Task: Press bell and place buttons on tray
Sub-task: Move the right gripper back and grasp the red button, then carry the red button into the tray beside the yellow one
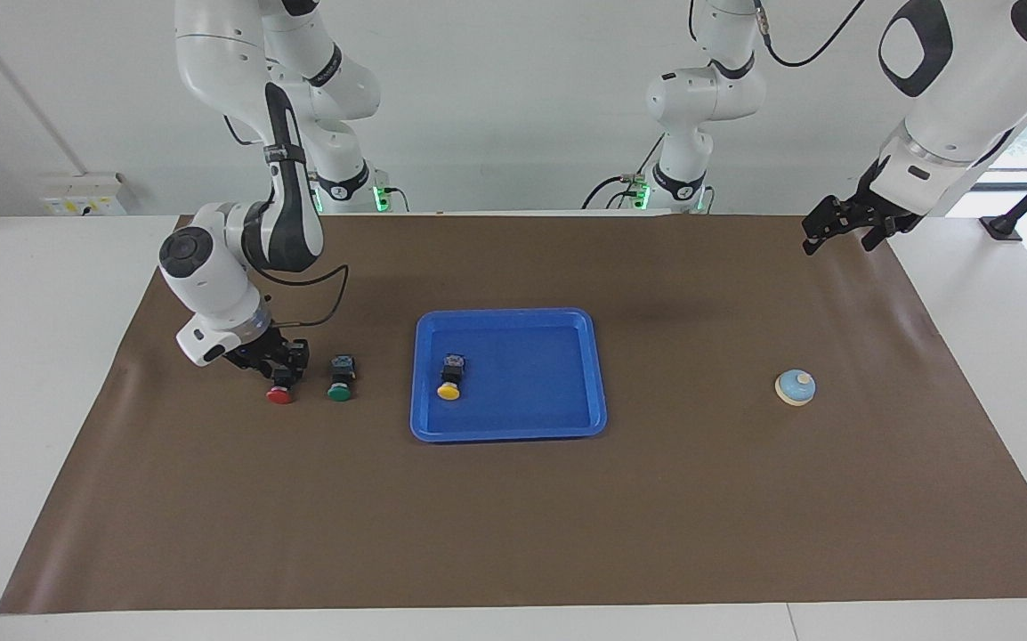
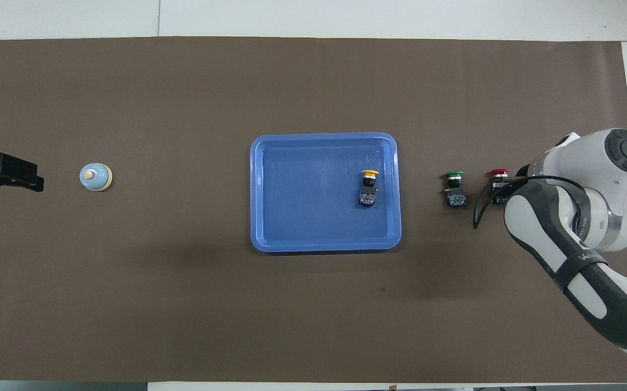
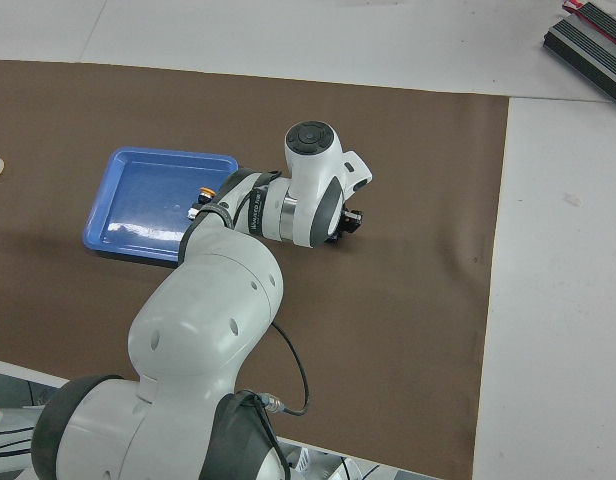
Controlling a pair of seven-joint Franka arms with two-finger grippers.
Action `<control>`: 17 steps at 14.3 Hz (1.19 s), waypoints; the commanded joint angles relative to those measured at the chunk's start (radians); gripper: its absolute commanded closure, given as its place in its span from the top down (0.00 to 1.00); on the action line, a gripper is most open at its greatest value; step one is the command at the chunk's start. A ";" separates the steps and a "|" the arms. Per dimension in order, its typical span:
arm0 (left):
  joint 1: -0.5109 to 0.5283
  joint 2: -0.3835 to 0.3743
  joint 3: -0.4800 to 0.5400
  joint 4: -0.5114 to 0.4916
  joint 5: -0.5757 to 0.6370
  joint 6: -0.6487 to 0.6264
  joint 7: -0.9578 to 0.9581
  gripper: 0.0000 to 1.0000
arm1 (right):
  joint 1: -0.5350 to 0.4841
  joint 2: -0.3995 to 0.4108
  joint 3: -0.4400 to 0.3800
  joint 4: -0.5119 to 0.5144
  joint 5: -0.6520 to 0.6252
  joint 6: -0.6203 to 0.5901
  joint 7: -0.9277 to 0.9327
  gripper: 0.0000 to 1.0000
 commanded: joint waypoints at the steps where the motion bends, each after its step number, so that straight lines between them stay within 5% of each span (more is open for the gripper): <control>1: -0.004 -0.011 0.001 -0.002 0.019 0.004 -0.004 1.00 | -0.005 -0.021 0.010 -0.008 -0.011 0.022 -0.011 0.00; 6: -0.004 -0.012 0.003 -0.002 0.019 0.004 -0.004 1.00 | 0.144 0.011 0.023 0.326 -0.012 -0.347 0.226 0.00; 10: -0.004 -0.012 0.001 -0.002 0.019 0.004 -0.004 1.00 | 0.346 0.046 0.023 0.383 -0.032 -0.355 0.464 0.00; 14: -0.004 -0.011 0.001 -0.002 0.019 0.004 -0.004 1.00 | 0.498 0.232 0.024 0.603 -0.019 -0.394 0.647 0.00; 17: -0.004 -0.012 0.003 -0.002 0.018 0.004 -0.004 1.00 | 0.546 0.261 0.024 0.601 -0.019 -0.360 0.710 0.00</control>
